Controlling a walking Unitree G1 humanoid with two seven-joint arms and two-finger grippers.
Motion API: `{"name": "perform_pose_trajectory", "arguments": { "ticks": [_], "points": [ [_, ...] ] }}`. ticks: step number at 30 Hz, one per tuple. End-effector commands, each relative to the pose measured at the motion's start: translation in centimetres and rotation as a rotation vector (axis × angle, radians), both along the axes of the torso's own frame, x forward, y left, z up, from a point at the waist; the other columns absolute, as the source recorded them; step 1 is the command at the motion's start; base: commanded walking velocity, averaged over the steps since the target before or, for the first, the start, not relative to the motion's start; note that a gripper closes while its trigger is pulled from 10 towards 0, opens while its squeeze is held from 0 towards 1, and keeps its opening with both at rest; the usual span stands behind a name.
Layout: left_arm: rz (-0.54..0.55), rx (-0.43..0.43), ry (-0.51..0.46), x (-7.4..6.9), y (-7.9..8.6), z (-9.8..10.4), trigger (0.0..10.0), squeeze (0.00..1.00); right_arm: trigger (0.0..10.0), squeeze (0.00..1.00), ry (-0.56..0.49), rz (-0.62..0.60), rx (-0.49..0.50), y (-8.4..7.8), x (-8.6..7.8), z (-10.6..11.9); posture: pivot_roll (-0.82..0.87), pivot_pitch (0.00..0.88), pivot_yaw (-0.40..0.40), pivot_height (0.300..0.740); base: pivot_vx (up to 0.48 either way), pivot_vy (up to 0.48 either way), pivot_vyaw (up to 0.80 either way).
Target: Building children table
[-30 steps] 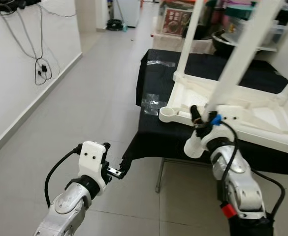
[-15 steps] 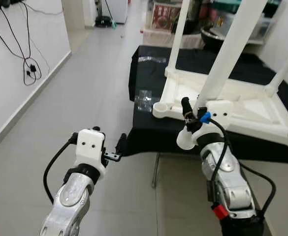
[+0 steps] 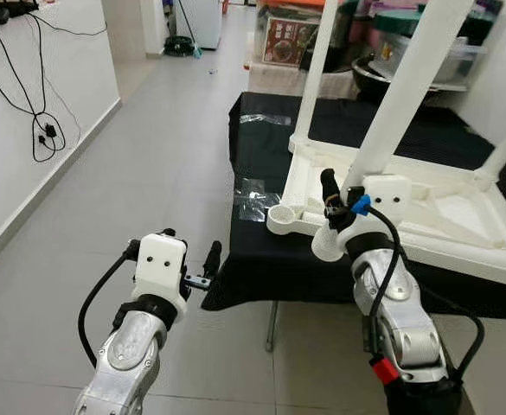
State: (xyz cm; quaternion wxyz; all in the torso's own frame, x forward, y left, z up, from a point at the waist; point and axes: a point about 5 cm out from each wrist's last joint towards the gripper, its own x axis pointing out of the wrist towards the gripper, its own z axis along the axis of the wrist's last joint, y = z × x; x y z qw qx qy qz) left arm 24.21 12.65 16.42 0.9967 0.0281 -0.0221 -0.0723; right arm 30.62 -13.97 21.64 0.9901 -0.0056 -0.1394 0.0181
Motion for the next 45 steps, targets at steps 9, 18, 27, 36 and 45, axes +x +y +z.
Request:
{"name": "perform_pose_trajectory", "arguments": {
  "ticks": [9,18,27,36,45],
  "points": [
    [0.006,0.006,-0.009,0.3,-0.2,0.1,10.0,0.00,10.0,0.00,-0.078,-0.006,0.009,-0.4,0.4,1.8,0.08,0.000,-0.109,0.740,0.403,0.000,0.00],
    [0.024,-0.002,-0.002,0.3,0.0,0.1,10.0,0.00,10.0,0.00,-0.102,0.004,0.034,-0.5,0.8,2.9,0.08,0.000,-0.116,0.740,0.042,0.000,0.00],
    [0.031,-0.003,0.004,0.3,0.0,0.0,10.0,0.00,10.0,0.00,-0.072,0.043,0.068,-0.3,1.5,2.6,0.08,0.000,-0.121,0.740,0.000,0.000,0.18],
    [0.014,-0.003,-0.001,0.1,-0.5,0.3,10.0,0.00,10.0,0.00,-0.064,0.045,0.058,-0.1,1.8,2.8,0.08,0.000,-0.120,0.740,0.000,0.000,0.80],
    [0.001,-0.015,0.027,-0.7,-1.0,0.0,10.0,0.00,10.0,0.00,-0.053,0.002,0.059,-1.0,3.6,3.6,0.08,0.026,-0.128,0.740,0.000,0.000,0.36]
  ]
}}
